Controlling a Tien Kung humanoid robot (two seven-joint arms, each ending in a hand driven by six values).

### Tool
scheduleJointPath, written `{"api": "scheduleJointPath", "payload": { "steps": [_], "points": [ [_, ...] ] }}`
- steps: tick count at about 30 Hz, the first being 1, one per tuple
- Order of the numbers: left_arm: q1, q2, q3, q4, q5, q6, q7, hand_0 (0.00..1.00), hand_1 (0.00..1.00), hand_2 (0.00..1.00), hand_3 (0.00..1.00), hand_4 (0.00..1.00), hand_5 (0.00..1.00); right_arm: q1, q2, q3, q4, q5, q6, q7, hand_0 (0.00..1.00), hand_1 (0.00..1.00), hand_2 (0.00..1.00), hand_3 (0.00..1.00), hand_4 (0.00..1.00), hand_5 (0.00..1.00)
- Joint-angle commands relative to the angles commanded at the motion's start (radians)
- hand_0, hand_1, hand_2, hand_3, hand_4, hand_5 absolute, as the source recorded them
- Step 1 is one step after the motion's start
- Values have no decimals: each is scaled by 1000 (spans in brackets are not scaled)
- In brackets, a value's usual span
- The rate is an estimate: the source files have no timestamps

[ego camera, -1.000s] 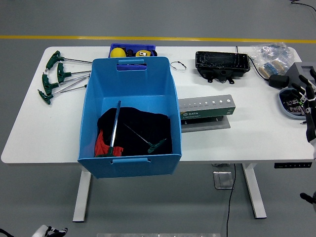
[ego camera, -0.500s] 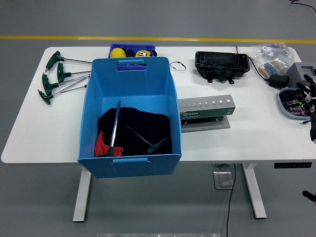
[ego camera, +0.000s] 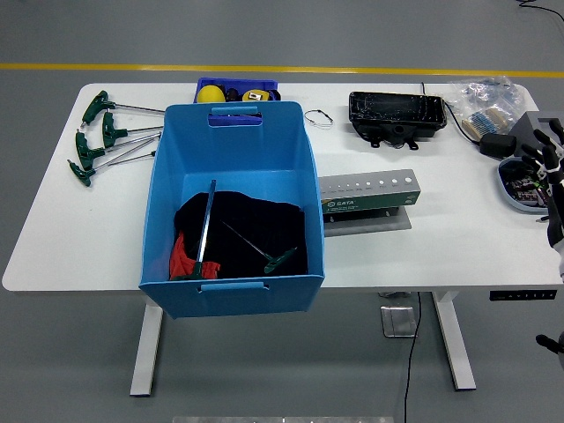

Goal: Lift tool from toolbox,place it in box,lift tool from toolbox,place it in box

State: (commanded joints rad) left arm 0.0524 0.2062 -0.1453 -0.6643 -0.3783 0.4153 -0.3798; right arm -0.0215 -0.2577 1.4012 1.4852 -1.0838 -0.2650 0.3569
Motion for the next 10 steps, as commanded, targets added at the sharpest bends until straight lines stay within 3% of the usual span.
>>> {"api": "scheduleJointPath", "payload": {
  "steps": [3, 5, 6, 8, 10],
  "points": [
    [-12, 1, 21, 1, -10, -20, 19, 785, 797, 854, 912, 952, 785, 6, -4, 1, -3, 4, -5, 0, 832, 798, 881, 948, 998, 856],
    [-12, 2, 1, 14, 27, -73, 80, 785, 797, 854, 912, 952, 785, 11, -7, -3, -6, 4, -7, 0, 832, 798, 881, 948, 998, 856],
    [-10, 7, -13, 12, 54, -108, 117, 877, 903, 938, 998, 998, 869, 13, -9, -6, -7, 5, -8, 0, 831, 795, 880, 946, 998, 853],
    [-9, 15, -21, 10, 92, -163, 194, 877, 903, 938, 998, 998, 869, 16, -9, -11, -10, 5, -8, -1, 831, 795, 880, 946, 998, 853],
    [-12, 18, -16, -1, 86, -146, 221, 877, 903, 938, 998, 998, 869, 18, -6, -15, -14, 6, -8, -2, 831, 795, 880, 946, 998, 853]
  ]
}}
